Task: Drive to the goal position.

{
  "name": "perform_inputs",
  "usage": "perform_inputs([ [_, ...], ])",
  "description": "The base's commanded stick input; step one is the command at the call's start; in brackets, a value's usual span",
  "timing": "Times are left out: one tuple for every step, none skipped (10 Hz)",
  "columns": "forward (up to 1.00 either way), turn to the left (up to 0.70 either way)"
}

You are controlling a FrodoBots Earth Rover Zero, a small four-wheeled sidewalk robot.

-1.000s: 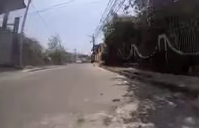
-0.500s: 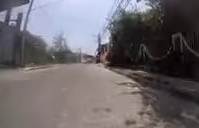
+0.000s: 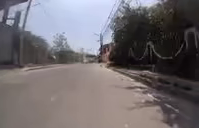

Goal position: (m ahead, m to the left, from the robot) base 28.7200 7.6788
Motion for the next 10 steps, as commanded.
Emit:
perform_inputs([
  [1.00, -0.14],
  [1.00, -0.11],
  [1.00, -0.10],
  [1.00, -0.10],
  [1.00, -0.10],
  [1.00, -0.06],
  [1.00, -0.01],
  [1.00, 0.00],
  [1.00, 0.00],
  [1.00, 0.00],
])
